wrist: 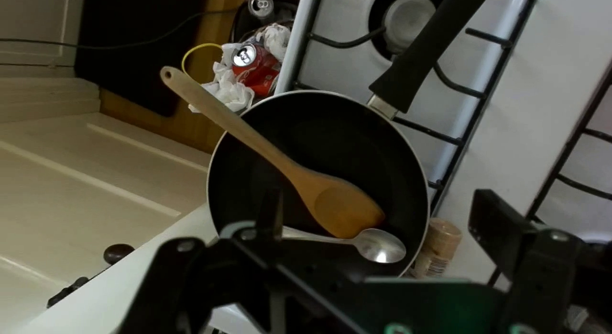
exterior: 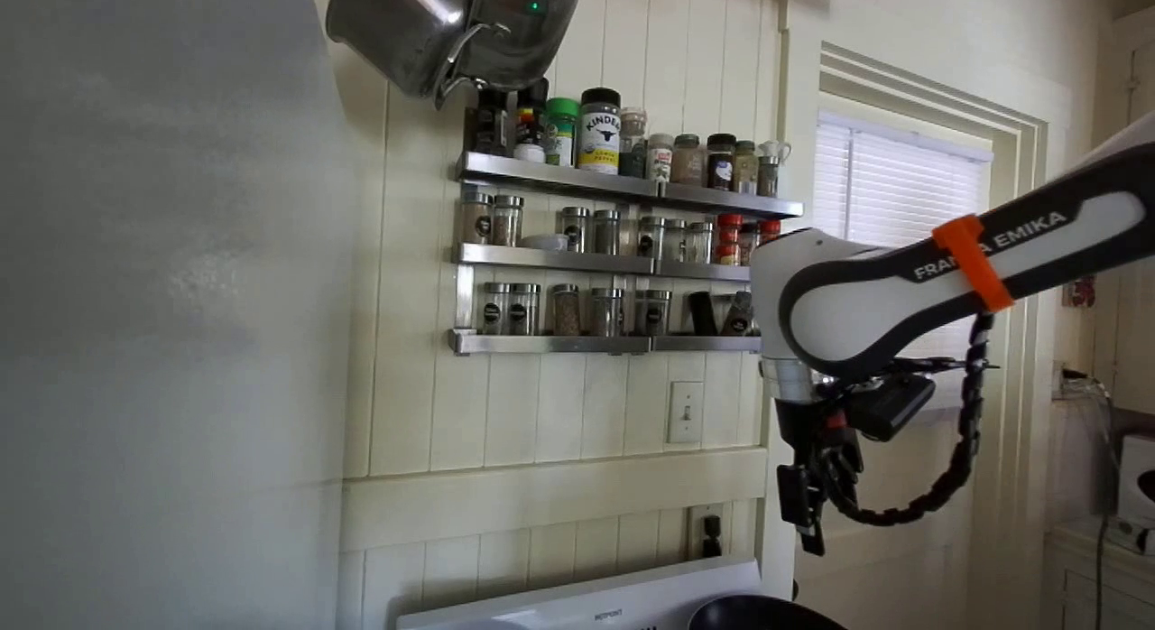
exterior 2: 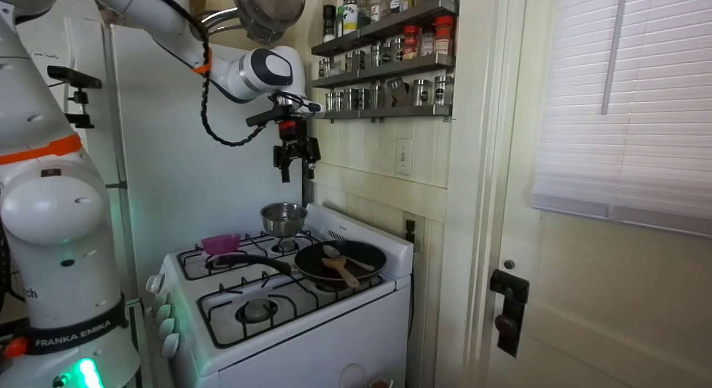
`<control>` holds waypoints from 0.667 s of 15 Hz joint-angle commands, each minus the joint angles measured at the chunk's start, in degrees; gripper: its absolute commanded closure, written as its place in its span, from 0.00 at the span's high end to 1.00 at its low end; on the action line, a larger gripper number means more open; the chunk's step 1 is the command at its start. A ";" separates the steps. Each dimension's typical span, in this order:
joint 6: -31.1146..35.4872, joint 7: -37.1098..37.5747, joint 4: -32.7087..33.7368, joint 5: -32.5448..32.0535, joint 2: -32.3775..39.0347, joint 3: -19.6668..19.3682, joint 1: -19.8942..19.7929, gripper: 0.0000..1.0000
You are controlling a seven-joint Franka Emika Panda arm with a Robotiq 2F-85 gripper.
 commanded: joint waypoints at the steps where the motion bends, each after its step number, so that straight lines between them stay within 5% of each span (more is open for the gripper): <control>1: -7.85 4.77 10.38 -4.40 11.30 2.17 0.65 1.00; 10: -10.51 11.05 23.47 -2.69 28.18 2.05 5.35 1.00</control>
